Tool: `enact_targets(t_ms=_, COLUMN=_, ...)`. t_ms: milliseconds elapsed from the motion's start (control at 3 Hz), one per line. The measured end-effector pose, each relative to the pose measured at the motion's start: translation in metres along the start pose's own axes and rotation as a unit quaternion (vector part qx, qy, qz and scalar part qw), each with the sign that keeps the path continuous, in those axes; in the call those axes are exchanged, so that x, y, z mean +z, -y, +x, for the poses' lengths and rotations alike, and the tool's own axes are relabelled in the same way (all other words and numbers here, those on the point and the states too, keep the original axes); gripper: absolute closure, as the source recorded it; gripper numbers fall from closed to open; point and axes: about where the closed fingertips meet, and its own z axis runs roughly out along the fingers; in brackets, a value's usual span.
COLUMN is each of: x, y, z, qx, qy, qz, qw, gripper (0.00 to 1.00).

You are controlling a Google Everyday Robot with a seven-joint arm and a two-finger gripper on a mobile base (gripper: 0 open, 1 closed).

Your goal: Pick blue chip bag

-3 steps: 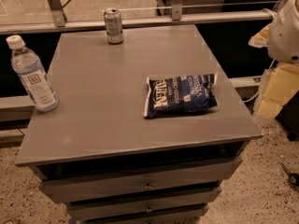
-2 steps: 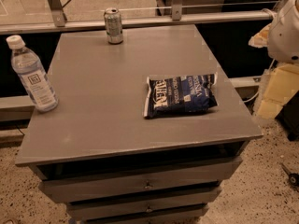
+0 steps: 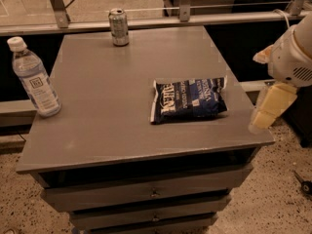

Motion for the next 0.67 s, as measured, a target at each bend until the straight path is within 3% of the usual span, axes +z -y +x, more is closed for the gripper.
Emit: enact_targets(t_ms=667, x=0.074, y=0.035, z=0.005, qx=0.037, qy=0.069, qz=0.008, qw=0.9969, gripper=0.0)
